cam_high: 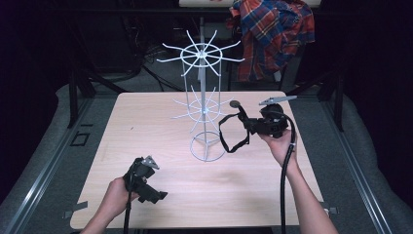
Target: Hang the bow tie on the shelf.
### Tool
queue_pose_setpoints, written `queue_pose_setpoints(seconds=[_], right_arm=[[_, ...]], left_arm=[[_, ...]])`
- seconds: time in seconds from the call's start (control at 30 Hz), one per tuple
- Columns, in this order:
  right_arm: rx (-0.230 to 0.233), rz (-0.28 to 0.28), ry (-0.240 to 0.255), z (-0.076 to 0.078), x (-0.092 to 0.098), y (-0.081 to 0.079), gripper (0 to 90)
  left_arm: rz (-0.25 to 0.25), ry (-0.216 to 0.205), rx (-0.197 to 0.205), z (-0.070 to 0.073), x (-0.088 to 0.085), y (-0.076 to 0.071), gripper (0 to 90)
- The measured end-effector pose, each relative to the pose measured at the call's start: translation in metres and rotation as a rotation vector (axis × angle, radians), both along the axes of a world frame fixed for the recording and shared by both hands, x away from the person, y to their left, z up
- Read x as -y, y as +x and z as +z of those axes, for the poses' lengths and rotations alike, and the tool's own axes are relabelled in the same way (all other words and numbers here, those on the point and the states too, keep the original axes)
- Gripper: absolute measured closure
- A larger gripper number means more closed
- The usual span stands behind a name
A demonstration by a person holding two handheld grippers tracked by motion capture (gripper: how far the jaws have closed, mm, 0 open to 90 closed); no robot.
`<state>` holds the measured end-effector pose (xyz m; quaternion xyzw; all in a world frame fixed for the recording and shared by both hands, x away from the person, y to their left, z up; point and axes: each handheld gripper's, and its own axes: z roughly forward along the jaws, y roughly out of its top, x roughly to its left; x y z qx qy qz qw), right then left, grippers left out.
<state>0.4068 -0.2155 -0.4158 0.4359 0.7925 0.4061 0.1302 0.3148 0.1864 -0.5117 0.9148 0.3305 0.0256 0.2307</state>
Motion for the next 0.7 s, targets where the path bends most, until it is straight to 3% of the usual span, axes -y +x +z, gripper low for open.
queue_pose_setpoints(seconds=[0.7], right_arm=[[-0.072, 0.039, -0.062, -0.028, -0.022, 0.005, 75.4]], left_arm=[[-0.004, 0.002, -0.003, -0.001, 0.0, 0.0, 0.1]])
